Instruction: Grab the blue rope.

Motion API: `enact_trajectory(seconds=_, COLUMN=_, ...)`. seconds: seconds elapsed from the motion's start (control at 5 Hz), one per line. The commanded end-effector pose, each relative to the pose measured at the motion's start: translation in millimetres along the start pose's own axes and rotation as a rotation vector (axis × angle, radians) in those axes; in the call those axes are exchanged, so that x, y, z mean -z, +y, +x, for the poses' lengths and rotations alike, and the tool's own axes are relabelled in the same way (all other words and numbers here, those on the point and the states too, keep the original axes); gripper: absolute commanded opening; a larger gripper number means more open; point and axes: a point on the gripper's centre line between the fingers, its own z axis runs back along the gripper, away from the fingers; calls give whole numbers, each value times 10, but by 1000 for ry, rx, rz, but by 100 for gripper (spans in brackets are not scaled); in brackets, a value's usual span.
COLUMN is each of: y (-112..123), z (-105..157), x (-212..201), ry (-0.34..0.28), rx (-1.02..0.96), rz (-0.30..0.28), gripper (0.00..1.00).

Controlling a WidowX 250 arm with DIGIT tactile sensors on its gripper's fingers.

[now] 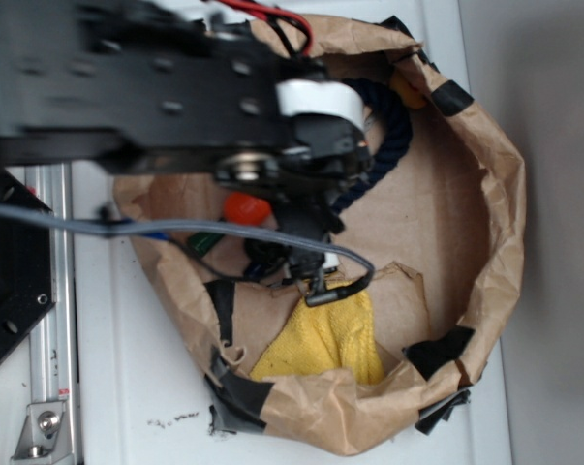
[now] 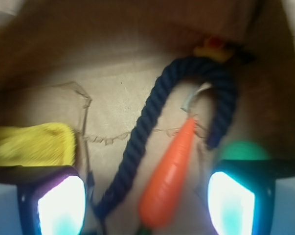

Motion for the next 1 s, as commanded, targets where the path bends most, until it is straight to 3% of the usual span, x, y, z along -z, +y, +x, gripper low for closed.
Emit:
enact_trajectory(seconds=0.0, y=252, z=270, x=408, ry=9, rx=-69, rz=-109, gripper=100)
enact_trajectory(seconds=0.2, y=255, z=403, x=612, ry=75, rx=-84, rz=-175, gripper=100)
enact_trajectory(seconds=0.4, y=181, z=451, x=748, ry=145, rx=-47, rz=-133, gripper=100)
enact_trajectory(seconds=0.6, y=104, z=435, x=759, ry=149, rx=-26, rz=-111, gripper=0)
enact_trajectory(seconds=0.8, y=89, z=428, x=761, ry=149, rx=-21, rz=-101, gripper=0)
